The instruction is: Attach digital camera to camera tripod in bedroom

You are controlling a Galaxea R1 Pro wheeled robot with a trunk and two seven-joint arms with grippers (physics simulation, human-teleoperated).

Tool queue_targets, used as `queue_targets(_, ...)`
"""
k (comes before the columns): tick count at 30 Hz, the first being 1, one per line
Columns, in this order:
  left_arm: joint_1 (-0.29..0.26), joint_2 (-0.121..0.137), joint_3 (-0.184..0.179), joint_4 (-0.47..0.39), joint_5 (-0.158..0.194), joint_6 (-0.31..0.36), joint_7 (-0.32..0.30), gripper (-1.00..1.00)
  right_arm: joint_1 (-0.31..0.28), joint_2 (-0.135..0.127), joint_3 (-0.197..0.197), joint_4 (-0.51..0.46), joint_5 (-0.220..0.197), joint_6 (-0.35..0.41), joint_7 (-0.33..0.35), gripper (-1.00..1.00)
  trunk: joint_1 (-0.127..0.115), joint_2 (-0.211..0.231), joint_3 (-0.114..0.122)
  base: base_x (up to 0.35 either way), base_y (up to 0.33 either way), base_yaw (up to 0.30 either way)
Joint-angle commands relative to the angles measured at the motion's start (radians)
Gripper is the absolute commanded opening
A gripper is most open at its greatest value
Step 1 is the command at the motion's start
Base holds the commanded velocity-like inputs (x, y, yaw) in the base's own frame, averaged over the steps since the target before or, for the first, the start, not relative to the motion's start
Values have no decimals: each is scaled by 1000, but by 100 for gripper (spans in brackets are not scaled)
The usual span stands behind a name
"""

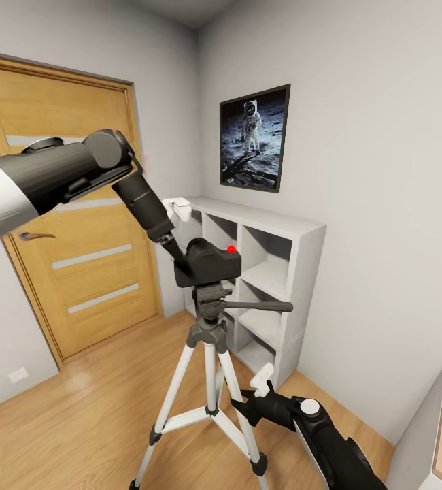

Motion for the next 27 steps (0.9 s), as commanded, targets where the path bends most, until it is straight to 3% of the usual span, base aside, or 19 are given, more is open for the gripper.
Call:
queue_targets(1,-1,12,6,-1,1,10,1,100,-1,0,0,-1,9,2,-37,-100,0,-1,-1,0,0,0)
queue_targets(6,7,97,83,-33,1,6,55,100,-1,0,0,-2,9,2,-37,-100,0,-1,-1,0,0,0)
queue_targets(7,11,119,105,-49,2,5,70,100,-1,0,0,-2,9,2,-37,-100,0,-1,-1,0,0,0)
queue_targets(8,22,163,158,-85,2,4,102,100,-1,0,0,-2,9,2,-37,-100,0,-1,-1,0,0,0)
queue_targets(9,22,163,158,-85,2,4,102,100,-1,0,0,-2,9,2,-37,-100,0,-1,-1,0,0,0)
queue_targets(10,30,184,188,-103,2,4,117,100,-1,0,0,-2,9,2,-37,-100,0,-1,-1,0,0,0)
queue_targets(11,52,223,255,-138,2,4,144,100,-1,0,0,-2,9,2,-37,-100,0,-1,-1,0,0,0)
queue_targets(15,111,294,380,-198,2,6,187,100,-1,1,0,-2,9,2,-37,-100,0,-1,-1,0,0,0)
queue_targets(18,171,350,451,-226,3,6,204,100,-1,1,0,-2,9,2,-37,-100,0,-1,-1,0,0,0)
queue_targets(19,224,379,488,-235,3,7,211,100,-1,1,0,-2,9,2,-37,-100,0,-1,-1,0,0,0)
queue_targets(27,445,456,611,-203,8,13,209,100,-1,1,0,-2,9,2,-37,-100,0,-1,-1,0,0,0)
